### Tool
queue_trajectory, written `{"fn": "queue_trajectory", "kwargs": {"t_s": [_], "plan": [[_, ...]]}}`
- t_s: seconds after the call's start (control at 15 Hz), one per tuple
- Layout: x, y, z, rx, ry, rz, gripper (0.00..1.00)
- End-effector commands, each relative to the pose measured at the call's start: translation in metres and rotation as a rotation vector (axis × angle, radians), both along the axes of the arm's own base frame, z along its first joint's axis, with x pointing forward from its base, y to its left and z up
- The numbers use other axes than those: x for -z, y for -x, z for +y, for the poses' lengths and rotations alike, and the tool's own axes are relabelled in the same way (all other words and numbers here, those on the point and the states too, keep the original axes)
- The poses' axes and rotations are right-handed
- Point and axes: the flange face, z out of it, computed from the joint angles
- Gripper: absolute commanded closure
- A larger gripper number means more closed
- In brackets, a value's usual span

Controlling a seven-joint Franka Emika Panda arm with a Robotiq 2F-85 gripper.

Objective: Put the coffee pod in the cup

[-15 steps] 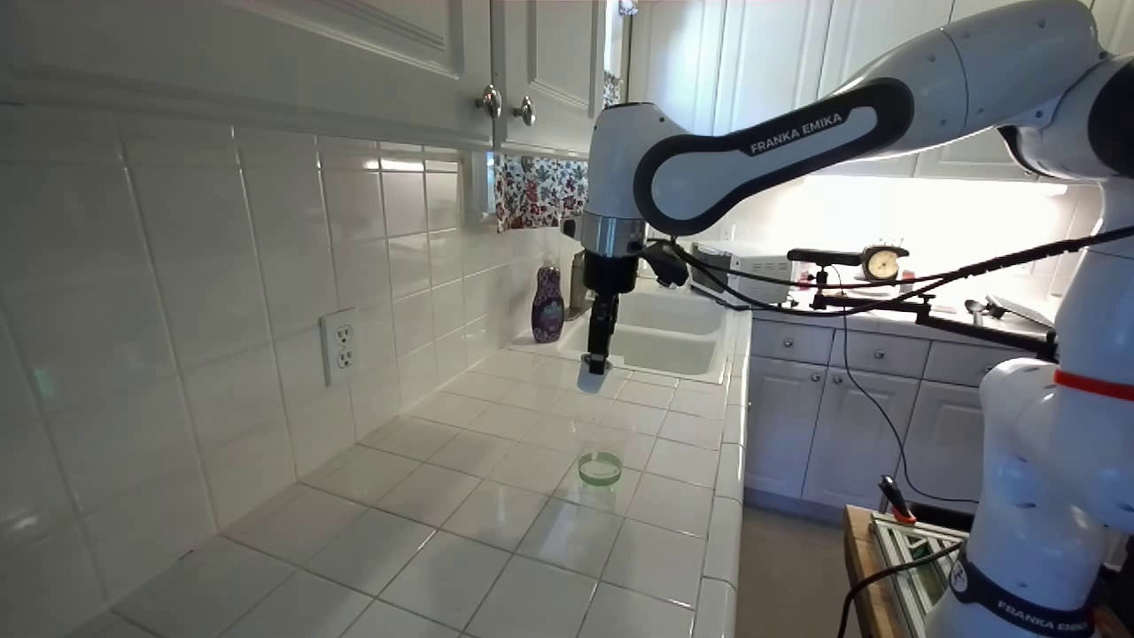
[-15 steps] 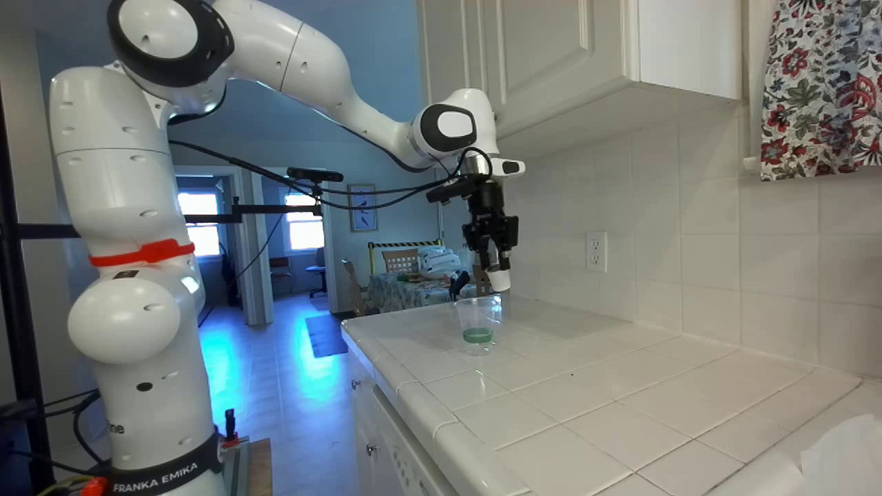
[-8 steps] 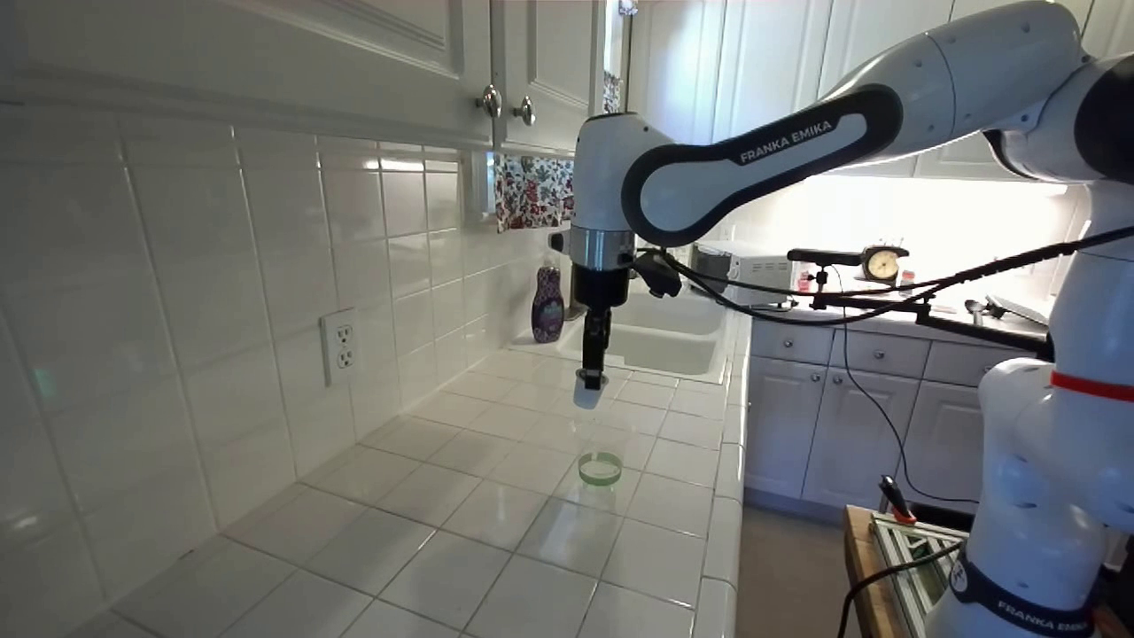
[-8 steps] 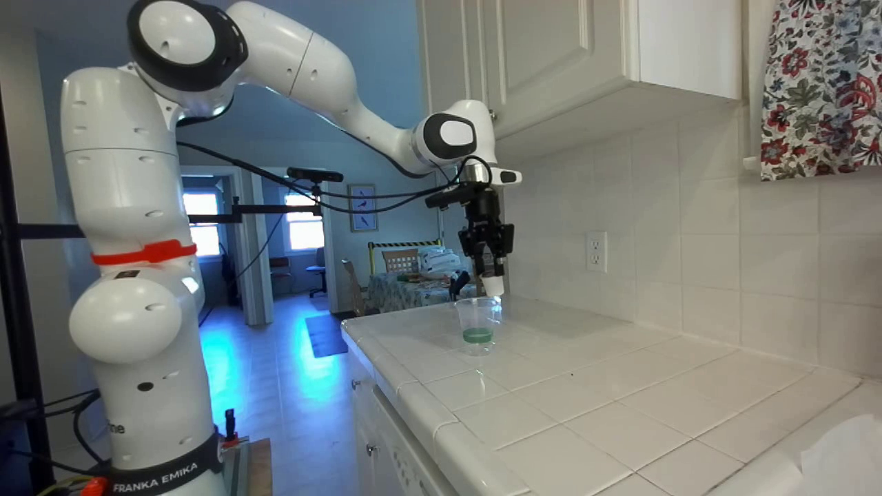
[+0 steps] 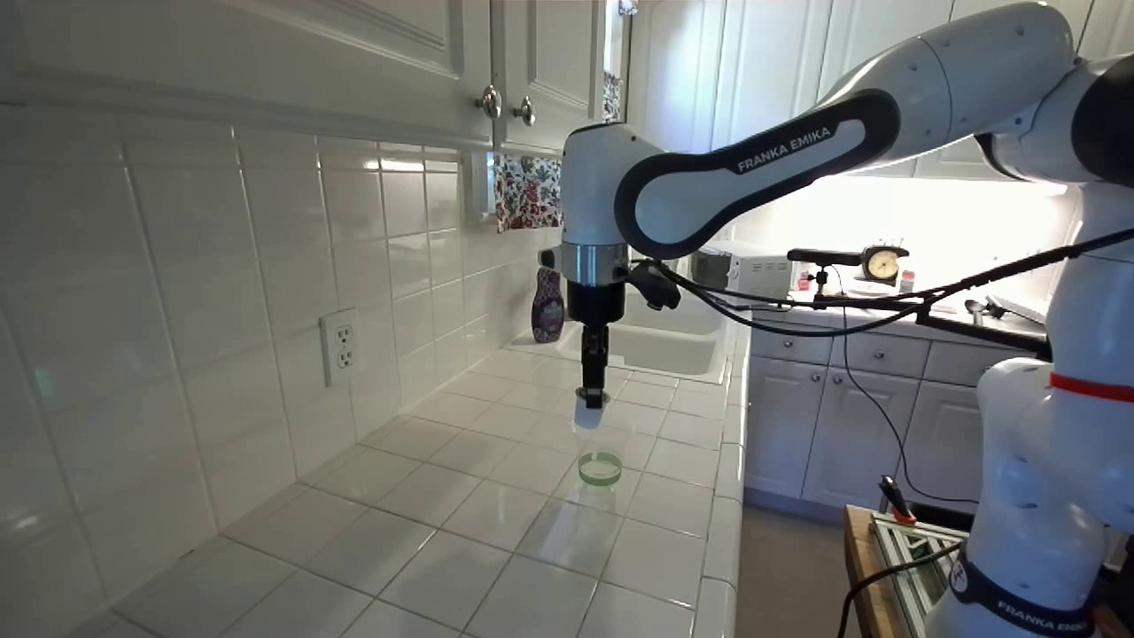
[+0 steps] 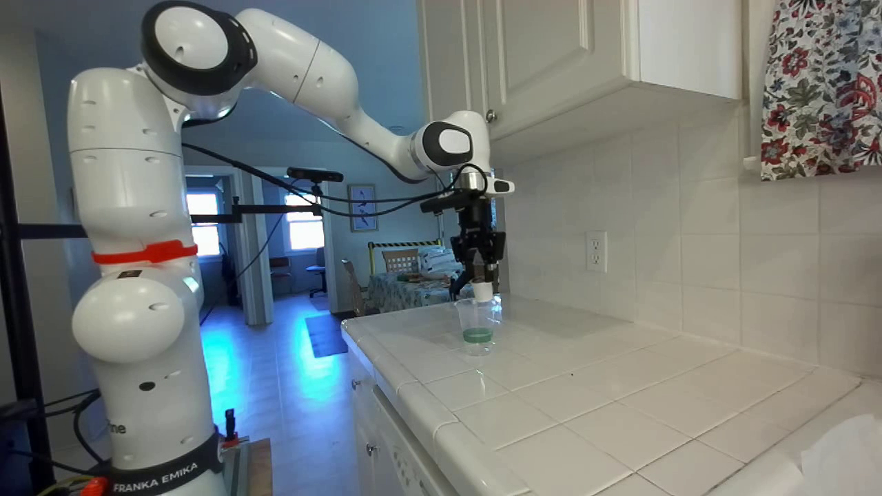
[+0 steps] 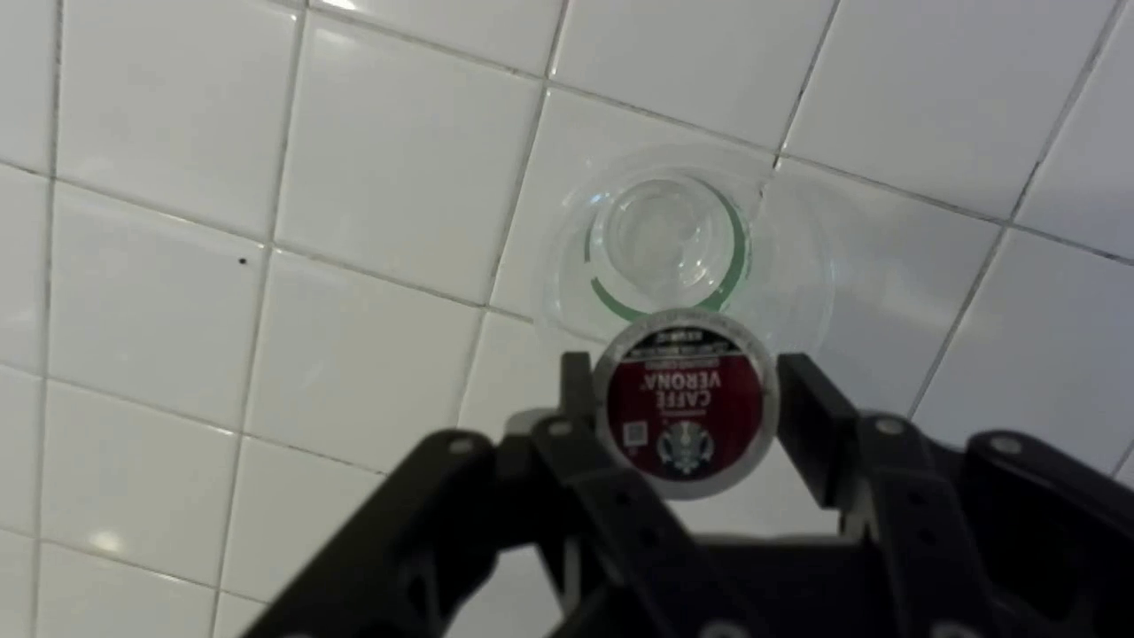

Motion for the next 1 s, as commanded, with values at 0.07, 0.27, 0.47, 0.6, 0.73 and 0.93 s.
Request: {"fn": "queue_trajectory", "kwargs": {"t_s": [0.07, 0.27, 0.47, 0.6, 0.73, 0.93], "plan": [[0.004, -0.008, 0.006, -0.026, -0.018, 0.036, 0.71], [0.010, -0.010, 0.006, -0.029, -0.019, 0.049, 0.71], [0.013, -0.009, 0.005, -0.031, -0.017, 0.066, 0.71], [0.015, -0.008, 0.005, -0.034, -0.017, 0.075, 0.71], [0.016, -0.008, 0.005, -0.034, -0.014, 0.083, 0.71], [0.017, -0.007, 0.004, -0.030, -0.011, 0.087, 0.27]]}}
